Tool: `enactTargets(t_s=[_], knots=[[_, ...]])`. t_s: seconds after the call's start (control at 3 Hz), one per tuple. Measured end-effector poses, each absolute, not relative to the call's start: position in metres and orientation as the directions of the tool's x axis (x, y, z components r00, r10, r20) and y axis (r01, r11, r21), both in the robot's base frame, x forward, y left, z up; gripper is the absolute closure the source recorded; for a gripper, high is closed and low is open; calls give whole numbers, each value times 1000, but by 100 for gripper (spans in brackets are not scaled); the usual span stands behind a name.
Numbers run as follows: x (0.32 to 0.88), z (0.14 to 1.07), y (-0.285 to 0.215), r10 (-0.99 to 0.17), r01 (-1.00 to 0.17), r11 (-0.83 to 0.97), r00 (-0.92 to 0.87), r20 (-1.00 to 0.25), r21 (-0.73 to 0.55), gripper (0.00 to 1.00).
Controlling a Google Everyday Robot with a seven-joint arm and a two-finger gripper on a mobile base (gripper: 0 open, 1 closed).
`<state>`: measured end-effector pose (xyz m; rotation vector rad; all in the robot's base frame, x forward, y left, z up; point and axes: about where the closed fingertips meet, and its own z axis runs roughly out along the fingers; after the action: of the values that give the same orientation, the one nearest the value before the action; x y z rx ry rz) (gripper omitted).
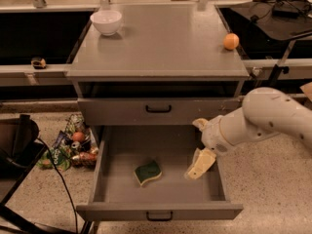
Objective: Pick sponge from middle drawer and place on counter
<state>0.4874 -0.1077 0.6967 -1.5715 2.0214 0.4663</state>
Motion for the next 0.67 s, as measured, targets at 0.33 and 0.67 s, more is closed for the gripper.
enactTargets(t_s=[0.33, 0.67], knots=[[501, 646, -93, -772, -963, 269, -196, -604, -32, 0], [511, 598, -74, -749, -960, 281, -220, -625, 1, 0]])
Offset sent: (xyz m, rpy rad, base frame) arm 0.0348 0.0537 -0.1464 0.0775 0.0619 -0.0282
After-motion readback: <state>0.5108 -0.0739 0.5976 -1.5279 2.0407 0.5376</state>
